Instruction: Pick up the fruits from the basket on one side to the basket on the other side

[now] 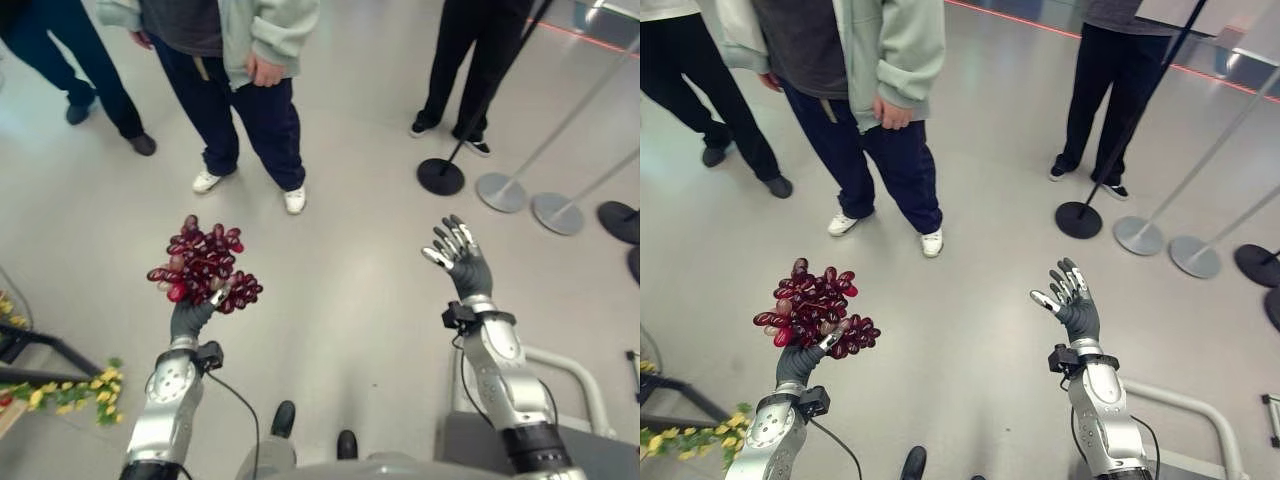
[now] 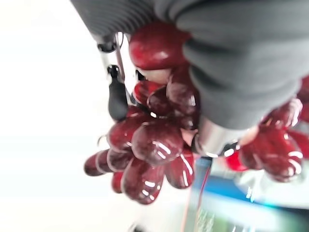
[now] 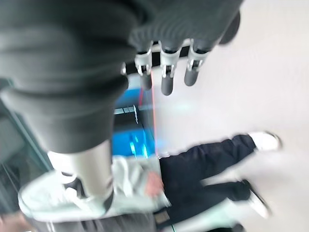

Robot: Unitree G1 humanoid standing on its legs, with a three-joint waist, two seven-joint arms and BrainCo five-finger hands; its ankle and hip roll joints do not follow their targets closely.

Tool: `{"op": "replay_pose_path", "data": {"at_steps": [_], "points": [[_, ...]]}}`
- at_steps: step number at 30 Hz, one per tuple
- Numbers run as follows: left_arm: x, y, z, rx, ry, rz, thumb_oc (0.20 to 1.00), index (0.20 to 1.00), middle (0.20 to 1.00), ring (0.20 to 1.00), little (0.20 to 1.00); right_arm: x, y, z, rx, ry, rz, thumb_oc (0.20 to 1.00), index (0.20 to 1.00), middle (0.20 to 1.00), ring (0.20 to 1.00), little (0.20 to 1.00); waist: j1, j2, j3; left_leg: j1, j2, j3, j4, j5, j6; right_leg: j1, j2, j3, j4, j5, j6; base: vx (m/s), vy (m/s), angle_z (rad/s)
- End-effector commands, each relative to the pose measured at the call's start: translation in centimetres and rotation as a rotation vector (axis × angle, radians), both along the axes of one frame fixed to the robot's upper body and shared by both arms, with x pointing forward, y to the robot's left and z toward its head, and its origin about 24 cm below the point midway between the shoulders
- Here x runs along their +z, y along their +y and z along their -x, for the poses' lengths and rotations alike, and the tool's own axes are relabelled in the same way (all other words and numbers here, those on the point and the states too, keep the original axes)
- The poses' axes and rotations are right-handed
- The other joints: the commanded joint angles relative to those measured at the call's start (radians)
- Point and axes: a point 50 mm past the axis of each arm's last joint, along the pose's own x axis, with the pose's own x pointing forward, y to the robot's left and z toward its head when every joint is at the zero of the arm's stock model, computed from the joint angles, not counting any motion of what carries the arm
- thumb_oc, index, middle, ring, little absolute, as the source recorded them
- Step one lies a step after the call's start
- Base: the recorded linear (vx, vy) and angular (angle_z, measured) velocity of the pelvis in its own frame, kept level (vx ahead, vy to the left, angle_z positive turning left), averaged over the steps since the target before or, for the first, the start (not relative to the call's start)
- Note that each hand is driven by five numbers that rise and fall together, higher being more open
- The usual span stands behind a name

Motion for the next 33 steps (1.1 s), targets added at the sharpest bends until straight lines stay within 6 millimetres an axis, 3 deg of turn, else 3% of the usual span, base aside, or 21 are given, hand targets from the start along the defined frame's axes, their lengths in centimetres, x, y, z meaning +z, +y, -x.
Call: {"op": "replay_pose_path", "data": {"at_steps": [1, 2, 3, 6, 9, 10, 13, 16, 19, 22, 23, 24, 25, 26, 28, 29, 30, 32, 33], "points": [[3.9, 2.5, 0.0, 0.082, -0.215, -0.024, 0.200, 0.200, 0.200, 0.200, 0.200, 2.9, 0.5, -0.6, 0.031, -0.141, 0.022, 1.000, 1.000, 1.000, 1.000, 1.000, 0.006, -0.017, -0.010, 0.067, 0.103, 0.220, 0.083, -0.182, 0.044, -0.087, -0.086, -0.030, -0.038, 0.048, 0.103, 0.03, 0.151, 1.42], [3.7, 2.7, 0.2, 0.096, -0.207, -0.018, 0.200, 0.200, 0.200, 0.200, 0.200, 2.7, 0.5, -0.7, 0.034, -0.125, 0.037, 1.000, 1.000, 1.000, 1.000, 1.000, 0.014, -0.016, -0.022, 0.067, 0.176, 0.250, 0.071, -0.150, 0.018, -0.075, -0.121, -0.064, -0.041, 0.051, 0.115, 0.04, 0.092, 0.57], [3.7, 2.7, 0.2, 0.096, -0.206, -0.018, 0.200, 0.200, 0.200, 0.200, 0.200, 2.7, 0.5, -0.7, 0.035, -0.124, 0.038, 1.000, 1.000, 1.000, 1.000, 1.000, 0.011, -0.015, -0.023, 0.068, 0.178, 0.247, 0.069, -0.150, 0.016, -0.073, -0.119, -0.068, -0.041, 0.049, 0.114, 0.05, 0.164, 0.57], [3.2, 2.6, 0.3, 0.101, -0.184, -0.004, 0.200, 0.200, 0.200, 0.200, 0.200, 2.6, 0.3, -0.5, 0.026, -0.120, 0.033, 1.000, 1.000, 1.000, 1.000, 1.000, 0.006, -0.007, -0.027, 0.091, 0.309, 0.348, 0.066, -0.094, -0.030, -0.047, -0.171, -0.157, -0.017, 0.040, 0.133, 0.04, 0.179, 0.93], [3.0, 2.4, 0.2, 0.094, -0.176, 0.000, 0.200, 0.200, 0.200, 0.200, 0.200, 2.6, 0.4, -0.5, 0.023, -0.120, 0.039, 1.000, 1.000, 1.000, 1.000, 1.000, 0.008, 0.001, -0.039, 0.117, 0.387, 0.433, 0.084, -0.079, -0.063, -0.005, -0.209, -0.244, 0.001, 0.028, 0.146, 0.07, 0.218, 0.87], [2.9, 2.4, 0.2, 0.088, -0.168, -0.002, 0.200, 0.200, 0.200, 0.200, 0.200, 2.4, 0.3, -0.4, 0.017, -0.110, 0.043, 1.000, 1.000, 1.000, 1.000, 1.000, 0.009, 0.003, -0.046, 0.124, 0.394, 0.438, 0.090, -0.087, -0.072, 0.009, -0.216, -0.267, 0.000, 0.026, 0.149, 0.13, 0.207, 1.16], [2.8, 2.3, 0.3, 0.075, -0.161, -0.011, 0.200, 0.200, 0.200, 0.200, 0.200, 2.2, 0.6, 0.0, 0.029, -0.105, 0.008, 1.000, 1.000, 1.000, 1.000, 1.000, 0.027, -0.002, -0.056, 0.108, 0.366, 0.417, 0.140, -0.162, -0.066, 0.048, -0.262, -0.307, 0.022, 0.024, 0.171, 0.15, 0.265, 1.10], [3.9, 2.2, -0.2, 0.032, -0.184, -0.080, 0.200, 0.200, 0.200, 0.200, 0.200, 1.7, 0.4, 0.1, -0.006, -0.098, -0.039, 1.000, 1.000, 1.000, 1.000, 1.000, 0.041, -0.030, -0.038, 0.098, 0.309, 0.376, 0.076, -0.148, -0.048, 0.021, -0.300, -0.319, 0.098, 0.079, 0.194, 0.06, 0.246, 0.88], [4.8, 2.3, -0.4, 0.020, -0.211, -0.128, 0.200, 0.200, 0.200, 0.200, 0.200, 1.8, 0.2, 0.2, -0.024, -0.108, -0.052, 1.000, 1.000, 1.000, 1.000, 1.000, 0.047, -0.044, -0.031, 0.090, 0.244, 0.327, 0.045, -0.152, -0.004, -0.008, -0.341, -0.283, 0.179, 0.160, 0.219, 0.13, 0.307, 0.78], [5.1, 2.4, -0.7, 0.017, -0.215, -0.152, 0.200, 0.200, 0.200, 0.200, 0.200, 1.6, 0.4, 0.4, -0.027, -0.100, -0.052, 1.000, 1.000, 1.000, 1.000, 1.000, 0.048, -0.041, -0.027, 0.120, 0.190, 0.282, -0.057, -0.132, 0.034, -0.053, -0.372, -0.268, 0.293, 0.219, 0.222, 0.15, 0.339, 0.52], [5.2, 2.1, -0.8, 0.012, -0.220, -0.156, 0.200, 0.200, 0.200, 0.200, 0.200, 1.3, 0.5, 0.5, -0.024, -0.091, -0.041, 1.000, 1.000, 1.000, 1.000, 1.000, 0.043, -0.039, -0.024, 0.131, 0.164, 0.264, -0.081, -0.120, 0.049, -0.060, -0.396, -0.252, 0.338, 0.291, 0.232, 0.16, 0.328, 0.51], [5.2, 2.1, -0.9, 0.015, -0.217, -0.161, 0.200, 0.200, 0.200, 0.200, 0.200, 1.3, 0.5, 0.5, -0.027, -0.086, -0.034, 1.000, 1.000, 1.000, 1.000, 1.000, 0.033, -0.026, -0.018, 0.141, 0.157, 0.249, -0.102, -0.114, 0.060, -0.076, -0.397, -0.223, 0.370, 0.306, 0.231, 0.16, 0.282, 1.10], [5.1, 1.7, -1.1, 0.000, -0.216, -0.156, 0.200, 0.200, 0.200, 0.200, 0.200, 1.2, 0.4, 0.8, -0.034, -0.089, -0.038, 1.000, 1.000, 1.000, 1.000, 1.000, 0.014, -0.013, -0.022, 0.136, 0.147, 0.225, -0.114, -0.101, 0.068, -0.094, -0.342, -0.142, 0.396, 0.263, 0.211, 0.22, 0.321, 1.18], [5.2, 1.3, -1.4, -0.015, -0.226, -0.145, 0.200, 0.200, 0.200, 0.200, 0.200, 1.4, 0.4, 0.8, -0.026, -0.099, -0.038, 1.000, 1.000, 1.000, 1.000, 1.000, -0.028, 0.002, -0.015, 0.152, 0.128, 0.192, -0.135, -0.100, 0.070, -0.165, -0.244, -0.042, 0.411, 0.200, 0.183, 0.30, 0.341, 1.06], [5.2, 0.7, -1.6, -0.025, -0.235, -0.126, 0.200, 0.200, 0.200, 0.200, 0.200, 1.3, 0.7, 0.6, -0.007, -0.090, -0.026, 1.000, 1.000, 1.000, 1.000, 1.000, -0.040, 0.023, 0.002, 0.181, 0.111, 0.144, -0.135, -0.109, 0.074, -0.237, -0.166, -0.032, 0.437, 0.077, 0.143, 0.30, 0.265, 1.16], [5.3, 0.7, -1.7, -0.025, -0.236, -0.126, 0.200, 0.200, 0.200, 0.200, 0.200, 1.3, 0.7, 0.6, -0.007, -0.091, -0.026, 1.000, 1.000, 1.000, 1.000, 1.000, -0.042, 0.025, 0.001, 0.176, 0.112, 0.141, -0.135, -0.105, 0.073, -0.239, -0.165, -0.035, 0.433, 0.083, 0.141, 0.19, 0.078, 1.14], [5.3, 0.7, -1.7, -0.026, -0.237, -0.123, 0.200, 0.200, 0.200, 0.200, 0.200, 1.5, 0.9, 0.3, 0.008, -0.099, -0.026, 1.000, 1.000, 1.000, 1.000, 1.000, -0.048, 0.026, 0.011, 0.186, 0.112, 0.124, -0.135, -0.112, 0.075, -0.272, -0.115, -0.022, 0.405, 0.014, 0.124, 0.14, -0.009, 0.63], [5.0, 0.4, -1.9, -0.028, -0.230, -0.088, 0.200, 0.200, 0.200, 0.200, 0.200, 1.9, 1.2, -0.1, 0.021, -0.113, -0.020, 1.000, 1.000, 1.000, 1.000, 1.000, -0.073, 0.019, 0.022, 0.206, 0.080, 0.075, -0.135, -0.128, 0.082, -0.350, -0.013, 0.027, 0.302, 0.010, 0.117, 0.30, 0.014, 0.45], [4.9, 0.4, -2.0, -0.028, -0.229, -0.083, 0.200, 0.200, 0.200, 0.200, 0.200, 2.0, 1.2, -0.2, 0.025, -0.115, -0.016, 1.000, 1.000, 1.000, 1.000, 1.000, -0.080, 0.011, 0.022, 0.217, 0.055, 0.051, -0.135, -0.133, 0.085, -0.354, 0.016, 0.037, 0.212, 0.040, 0.116, 0.34, 0.011, 0.90]]}}
